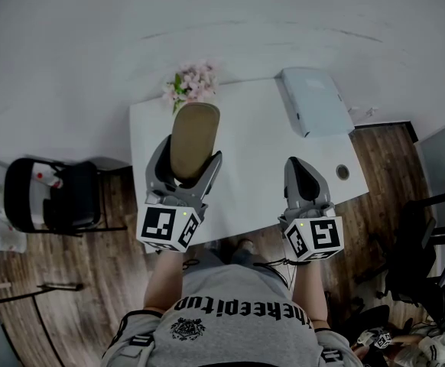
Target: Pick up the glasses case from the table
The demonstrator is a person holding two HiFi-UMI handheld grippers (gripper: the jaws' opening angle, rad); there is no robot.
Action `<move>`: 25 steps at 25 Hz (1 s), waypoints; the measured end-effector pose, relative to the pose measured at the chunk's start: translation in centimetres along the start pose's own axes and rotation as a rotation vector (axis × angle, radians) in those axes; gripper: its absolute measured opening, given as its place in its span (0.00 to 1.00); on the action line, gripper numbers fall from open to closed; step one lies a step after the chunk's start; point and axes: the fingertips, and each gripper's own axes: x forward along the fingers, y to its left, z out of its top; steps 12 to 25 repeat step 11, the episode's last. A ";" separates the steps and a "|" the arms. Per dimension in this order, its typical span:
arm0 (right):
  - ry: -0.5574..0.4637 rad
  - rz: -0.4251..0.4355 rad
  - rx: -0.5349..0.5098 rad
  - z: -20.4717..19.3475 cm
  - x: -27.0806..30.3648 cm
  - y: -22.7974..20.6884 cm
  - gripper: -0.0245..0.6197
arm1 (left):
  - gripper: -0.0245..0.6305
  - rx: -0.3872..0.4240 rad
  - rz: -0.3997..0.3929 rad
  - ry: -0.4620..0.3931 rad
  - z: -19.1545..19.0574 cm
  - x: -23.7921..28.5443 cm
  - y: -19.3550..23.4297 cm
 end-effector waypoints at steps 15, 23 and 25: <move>0.007 -0.005 0.004 -0.1 1.0 -0.4 0.04 | 0.69 -0.003 0.004 0.001 -0.3 0.9 0.6; 0.007 -0.005 0.004 -0.1 1.0 -0.4 0.04 | 0.69 -0.003 0.004 0.001 -0.3 0.9 0.6; 0.007 -0.005 0.004 -0.1 1.0 -0.4 0.04 | 0.69 -0.003 0.004 0.001 -0.3 0.9 0.6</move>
